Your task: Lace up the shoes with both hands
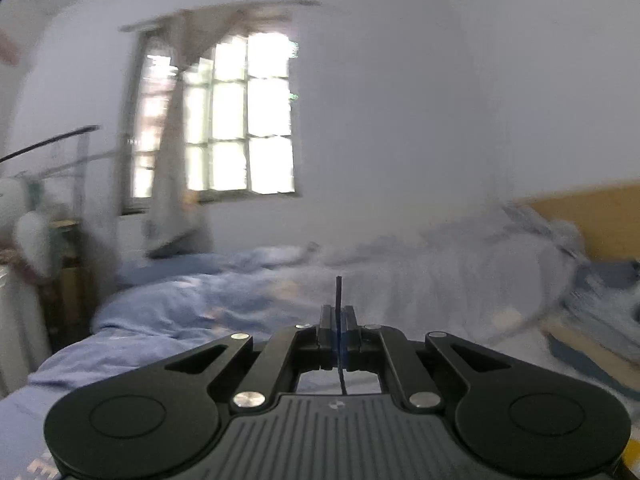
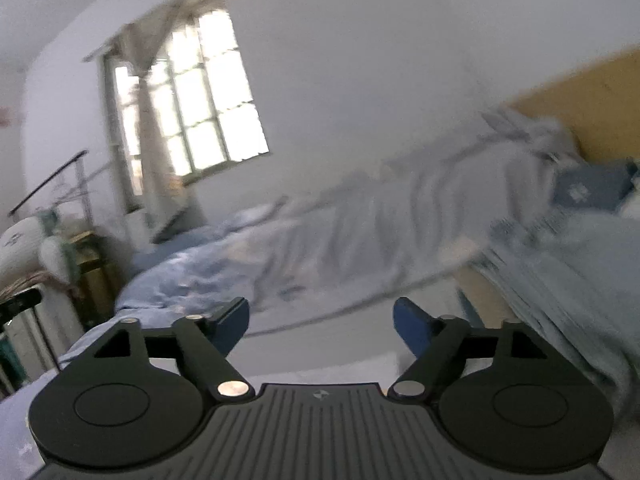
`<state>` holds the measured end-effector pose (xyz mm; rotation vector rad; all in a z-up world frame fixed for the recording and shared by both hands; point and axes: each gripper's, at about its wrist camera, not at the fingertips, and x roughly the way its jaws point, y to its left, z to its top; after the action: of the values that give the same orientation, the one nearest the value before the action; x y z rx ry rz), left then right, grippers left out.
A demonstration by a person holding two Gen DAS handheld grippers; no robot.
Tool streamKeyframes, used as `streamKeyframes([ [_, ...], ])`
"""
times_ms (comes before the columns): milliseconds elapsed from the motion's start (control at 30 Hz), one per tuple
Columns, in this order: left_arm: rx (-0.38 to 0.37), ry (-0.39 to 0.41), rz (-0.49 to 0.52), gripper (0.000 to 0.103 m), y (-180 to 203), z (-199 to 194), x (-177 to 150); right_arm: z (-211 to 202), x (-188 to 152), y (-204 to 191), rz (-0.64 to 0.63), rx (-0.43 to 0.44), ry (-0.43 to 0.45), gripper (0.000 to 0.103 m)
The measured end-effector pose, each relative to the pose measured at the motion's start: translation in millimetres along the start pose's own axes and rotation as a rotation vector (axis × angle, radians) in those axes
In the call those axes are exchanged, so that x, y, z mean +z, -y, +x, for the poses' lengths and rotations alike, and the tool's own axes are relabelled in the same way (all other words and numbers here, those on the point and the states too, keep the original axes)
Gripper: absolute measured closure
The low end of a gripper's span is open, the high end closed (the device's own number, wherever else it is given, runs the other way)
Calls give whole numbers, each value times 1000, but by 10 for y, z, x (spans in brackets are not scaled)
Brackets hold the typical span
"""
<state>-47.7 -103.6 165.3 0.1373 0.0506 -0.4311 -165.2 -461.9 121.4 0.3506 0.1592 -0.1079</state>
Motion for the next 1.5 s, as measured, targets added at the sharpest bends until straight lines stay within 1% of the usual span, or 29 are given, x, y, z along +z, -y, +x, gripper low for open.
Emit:
streamKeyframes([
  [133,-151,-128,104,103,495,167,-24,80,-14,210,89,-37,-24,19],
  [200,-221,-165,146,103,736,211,-68,106,-27,265,100,-38,-32,19],
  [300,-303,-229,215,103,1054,300,-221,125,-28,297,102,-31,-30,19],
  [400,-404,-329,328,103,1378,343,-430,141,-9,336,95,-27,-42,19],
  [467,-441,-394,388,103,1538,369,-554,148,14,367,100,-29,-45,19],
  [667,-469,-509,458,103,1704,512,-785,159,74,496,152,-45,-38,19],
  [833,-470,-586,490,103,1740,586,-834,149,88,546,160,-52,-40,19],
  [933,-465,-616,495,103,1759,608,-847,140,97,553,159,-53,-39,19],
  [1267,-475,-682,520,103,1907,734,-888,117,100,561,161,-49,-34,19],
  [1500,-468,-672,513,103,1910,767,-889,104,107,580,163,-43,-36,19],
])
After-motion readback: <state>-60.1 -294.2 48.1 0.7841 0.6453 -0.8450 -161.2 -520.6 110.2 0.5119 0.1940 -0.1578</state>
